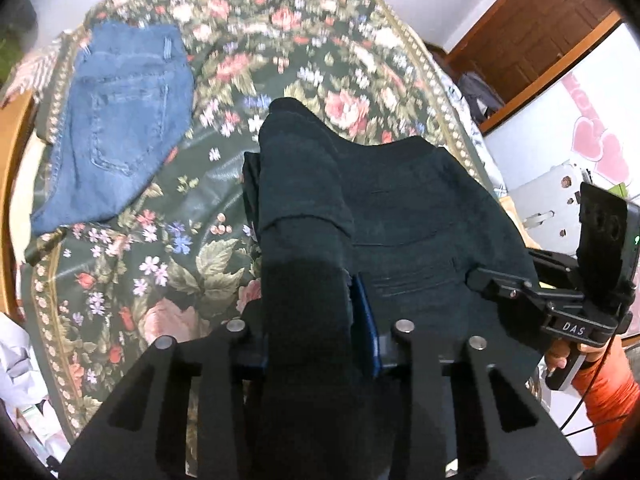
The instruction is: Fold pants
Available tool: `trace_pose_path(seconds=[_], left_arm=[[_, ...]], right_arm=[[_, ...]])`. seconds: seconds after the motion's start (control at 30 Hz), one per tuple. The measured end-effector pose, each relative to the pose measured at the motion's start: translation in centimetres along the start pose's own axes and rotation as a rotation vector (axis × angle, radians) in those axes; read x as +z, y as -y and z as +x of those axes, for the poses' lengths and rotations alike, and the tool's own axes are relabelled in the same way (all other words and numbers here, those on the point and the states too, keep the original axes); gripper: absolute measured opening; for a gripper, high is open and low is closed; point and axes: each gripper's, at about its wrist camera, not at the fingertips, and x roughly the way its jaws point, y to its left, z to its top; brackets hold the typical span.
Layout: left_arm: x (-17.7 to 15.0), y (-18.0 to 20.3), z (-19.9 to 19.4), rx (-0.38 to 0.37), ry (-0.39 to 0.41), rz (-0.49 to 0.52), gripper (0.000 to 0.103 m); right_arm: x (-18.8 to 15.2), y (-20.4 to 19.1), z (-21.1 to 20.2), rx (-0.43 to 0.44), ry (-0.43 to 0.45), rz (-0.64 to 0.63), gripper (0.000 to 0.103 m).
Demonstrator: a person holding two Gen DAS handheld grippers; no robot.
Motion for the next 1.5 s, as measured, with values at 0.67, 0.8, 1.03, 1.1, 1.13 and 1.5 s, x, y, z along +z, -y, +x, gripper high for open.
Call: trace_pose_path(seconds=[0.67,0.8,1.03,1.1,1.13,1.5], left_arm=[[4.9,-6.5,-18.4,0.200,0.484,-0.027,0.029],[6.9,-9.9,-18.6,0.227,0.512,-0.060,0.029],[10.1,-16.8,-14.1,0.245,0.477,-0.137,0.029],[10.6,-18.8,-12.0,0.256,0.456,-0.154,0.029],[10.8,-19.6,-10.9,0.262,0.446,-0.161,0.029],[12.4,-25.8,2.1,0.322,0.285,-0.175,0.029]], right_arm=[[13.1,-15.1,-3.0,-0.016,0.319,-0.380,0.021],[15.8,-16.7,-0.9,-0.004,0.343,-0.398,0.021],[19.9,-17.1,6.6,-0.001,0.294,-0.378,0.021],[20.3,-16.7,8.6,-0.005,0.273,-0.369,0.021],[20.7,-16.2,10.1,-0.004,0.256,-0.360,0.021],[22.0,-11.4,21.9,-0.053,0.068,-0.284,0.021]])
